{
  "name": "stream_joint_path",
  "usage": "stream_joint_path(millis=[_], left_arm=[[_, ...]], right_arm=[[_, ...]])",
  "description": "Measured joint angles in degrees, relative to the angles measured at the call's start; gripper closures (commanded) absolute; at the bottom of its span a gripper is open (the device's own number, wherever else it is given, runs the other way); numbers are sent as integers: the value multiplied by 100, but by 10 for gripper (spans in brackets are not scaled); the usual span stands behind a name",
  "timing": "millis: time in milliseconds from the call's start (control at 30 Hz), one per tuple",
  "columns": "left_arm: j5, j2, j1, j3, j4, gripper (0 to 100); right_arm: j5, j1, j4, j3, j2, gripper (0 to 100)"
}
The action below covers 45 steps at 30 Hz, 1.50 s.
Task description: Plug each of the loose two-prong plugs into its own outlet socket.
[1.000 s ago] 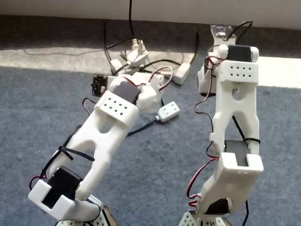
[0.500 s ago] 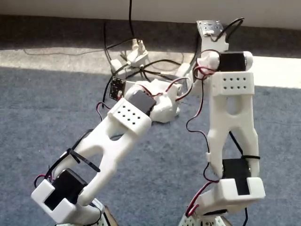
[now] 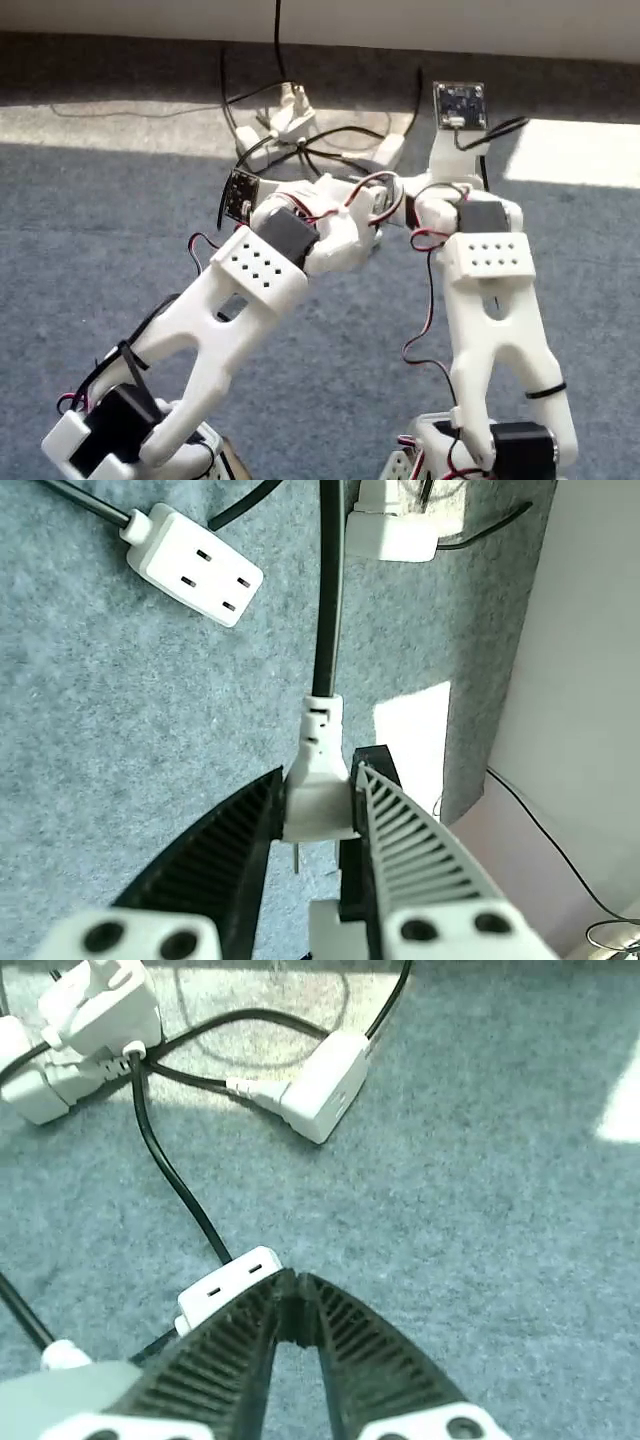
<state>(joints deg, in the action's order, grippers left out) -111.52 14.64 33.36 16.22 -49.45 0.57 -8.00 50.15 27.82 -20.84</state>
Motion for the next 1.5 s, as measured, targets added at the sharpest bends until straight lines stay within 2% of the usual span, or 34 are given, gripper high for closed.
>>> stream_joint_path(millis=[167,400,767,933,1500], left_arm=[[0,70,53,44,35,990],[0,-26,35,229,607,990],[-9,-211,-114,237,835,990],[-9,-211,-185,237,879,990],[9,-211,-132,237,879,990]], right_arm=[[-88,18,-404,607,-738,991],[-246,176,-369,677,-1635,991],[-264,-26,536,703,-2910,991],[-264,-176,686,967,-2725,991],[-281,-229,-747,1565,-888,991]])
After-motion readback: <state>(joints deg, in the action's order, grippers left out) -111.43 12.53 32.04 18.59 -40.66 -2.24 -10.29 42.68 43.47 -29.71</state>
